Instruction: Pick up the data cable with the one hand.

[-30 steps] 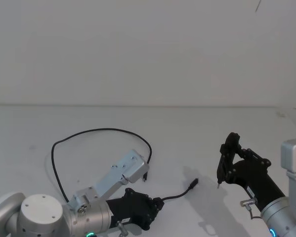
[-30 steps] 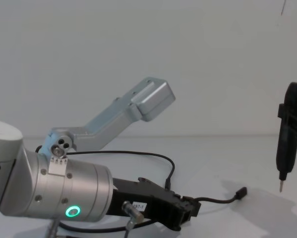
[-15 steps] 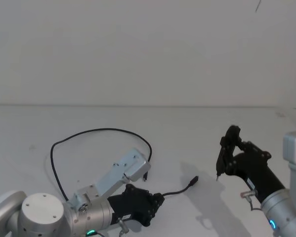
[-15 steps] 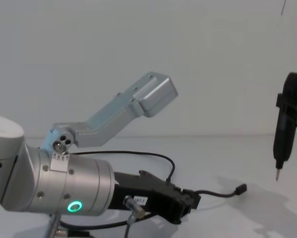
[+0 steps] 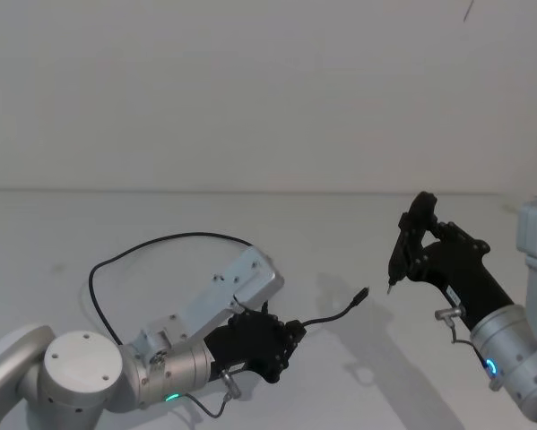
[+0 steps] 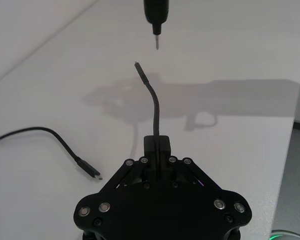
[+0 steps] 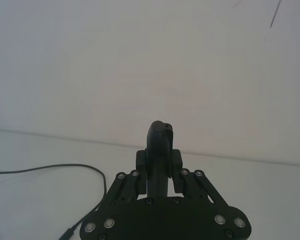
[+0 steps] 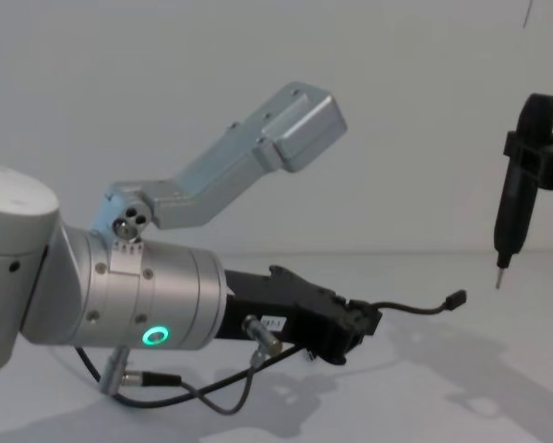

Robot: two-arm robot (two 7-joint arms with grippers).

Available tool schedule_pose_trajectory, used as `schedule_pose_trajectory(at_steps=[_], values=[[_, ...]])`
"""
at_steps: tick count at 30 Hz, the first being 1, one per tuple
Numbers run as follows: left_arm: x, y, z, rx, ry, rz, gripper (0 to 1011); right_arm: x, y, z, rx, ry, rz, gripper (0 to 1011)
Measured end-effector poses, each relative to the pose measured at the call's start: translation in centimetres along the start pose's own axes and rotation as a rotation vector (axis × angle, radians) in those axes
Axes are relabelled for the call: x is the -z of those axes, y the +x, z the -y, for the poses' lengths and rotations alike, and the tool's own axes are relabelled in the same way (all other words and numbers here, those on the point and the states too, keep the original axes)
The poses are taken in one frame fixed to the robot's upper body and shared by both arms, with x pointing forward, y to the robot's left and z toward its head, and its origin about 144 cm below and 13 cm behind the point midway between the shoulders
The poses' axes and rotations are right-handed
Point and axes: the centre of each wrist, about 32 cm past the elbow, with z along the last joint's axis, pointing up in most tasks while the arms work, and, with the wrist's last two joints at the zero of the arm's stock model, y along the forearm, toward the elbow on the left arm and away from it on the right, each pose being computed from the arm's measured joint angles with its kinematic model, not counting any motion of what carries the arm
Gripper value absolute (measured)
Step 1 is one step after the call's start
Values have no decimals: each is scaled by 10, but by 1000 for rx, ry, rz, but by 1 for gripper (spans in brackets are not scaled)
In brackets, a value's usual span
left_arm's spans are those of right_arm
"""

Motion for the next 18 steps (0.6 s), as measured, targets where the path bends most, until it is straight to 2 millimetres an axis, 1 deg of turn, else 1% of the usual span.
schedule_pose_trajectory(at_steps=[8,18], values=[[-6,2,0,-8,-15,25,43,-4,4,-12,-13,16,-10,279],[-9,4,0,-12,-22,39,43,-6,7,-23,-27,28,-17,279]])
